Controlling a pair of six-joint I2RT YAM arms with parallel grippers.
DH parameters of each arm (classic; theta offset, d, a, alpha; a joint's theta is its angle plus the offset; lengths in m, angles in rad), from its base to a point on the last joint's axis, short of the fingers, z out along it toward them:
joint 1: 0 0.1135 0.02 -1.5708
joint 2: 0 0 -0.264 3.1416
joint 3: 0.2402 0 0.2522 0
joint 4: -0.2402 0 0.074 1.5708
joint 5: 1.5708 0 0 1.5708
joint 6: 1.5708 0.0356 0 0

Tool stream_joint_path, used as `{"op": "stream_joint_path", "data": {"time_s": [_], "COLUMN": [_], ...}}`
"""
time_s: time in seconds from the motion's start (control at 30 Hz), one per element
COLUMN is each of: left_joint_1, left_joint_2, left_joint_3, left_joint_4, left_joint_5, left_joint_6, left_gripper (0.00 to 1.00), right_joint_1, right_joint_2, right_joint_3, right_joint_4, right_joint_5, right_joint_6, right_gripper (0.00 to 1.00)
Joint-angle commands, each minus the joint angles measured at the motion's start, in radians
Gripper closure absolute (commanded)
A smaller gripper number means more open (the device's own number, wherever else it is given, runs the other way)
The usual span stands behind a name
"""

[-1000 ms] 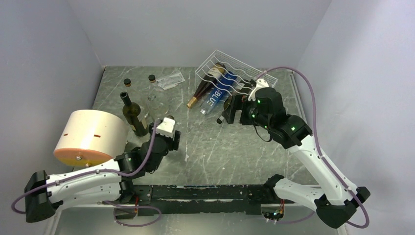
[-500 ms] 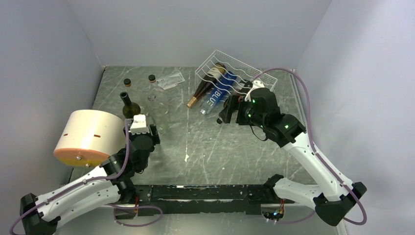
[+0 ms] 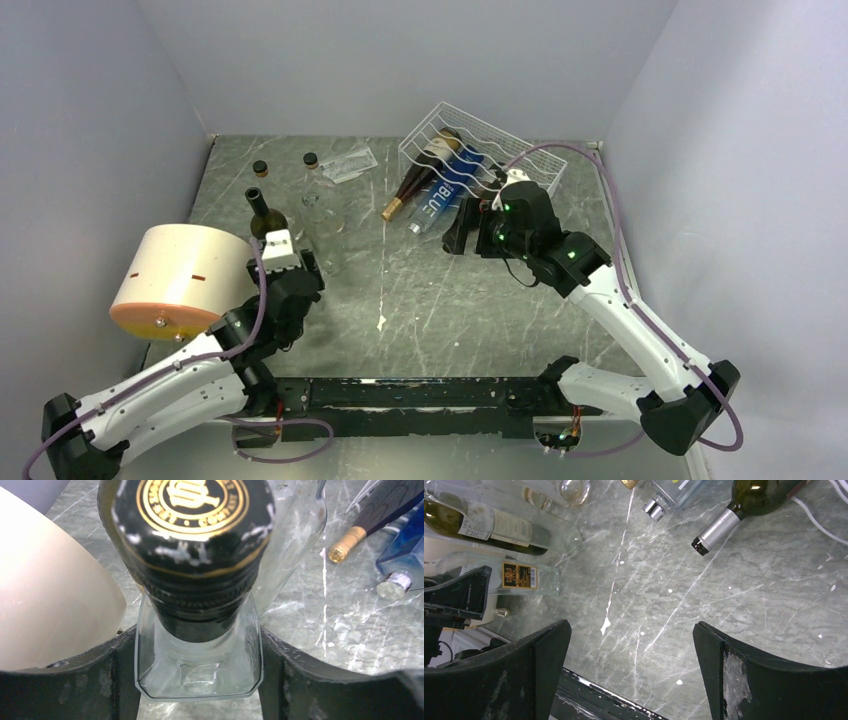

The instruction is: Take the wine bottle off the wine rack

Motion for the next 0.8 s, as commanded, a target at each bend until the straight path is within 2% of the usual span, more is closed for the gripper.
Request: {"op": "stream_joint_path", "data": {"time_s": [0.0, 0.07, 0.1, 0.27, 0.47, 0.67, 0.77], "left_joint_1": [0.006, 0.006, 0.006, 0.006, 0.006, 0.006, 0.006], "left_joint_2": [0.031, 0.040, 0.041, -0.001, -0.089, -0.120, -0.136], "left_joint_3": [0.098, 0.124, 0.135, 0.171, 0.219, 0.342, 0.385], "left_joint_4": [-0.103, -0.130, -0.143, -0.242, -0.238, -0.319, -0.305], "left_joint_5": [0.000, 0.015, 0.022, 0.048, 0.126, 0.158, 0.214], "left_joint_6": [-0.072, -0.072, -0.077, -0.154, -0.084, -0.051, 0.028], "left_gripper": [0.23, 0.06, 0.02, 0.00, 0.00, 0.00, 0.00], "right_joint_1": [0.000, 0.001, 0.000, 0.001, -0.001, -0.001, -0.001], "right_joint_2": [0.017, 0.026, 0.032, 0.049, 0.078, 0.118, 0.147], "right_joint_3": [-0.015, -0.018, -0.021, -0.039, -0.056, -0.046, -0.040], "right_joint_4": [0.042, 0.047, 0.049, 0.061, 0.073, 0.082, 0.079], "right_joint_5": [-0.006, -0.008, -0.008, -0.008, -0.002, 0.015, 0.045], "right_joint_6": [0.004, 0.001, 0.000, -0.005, -0.001, -0.006, -0.005], "right_gripper": [0.02, 0.02, 0.02, 0.02, 0.02, 0.02, 0.02]}}
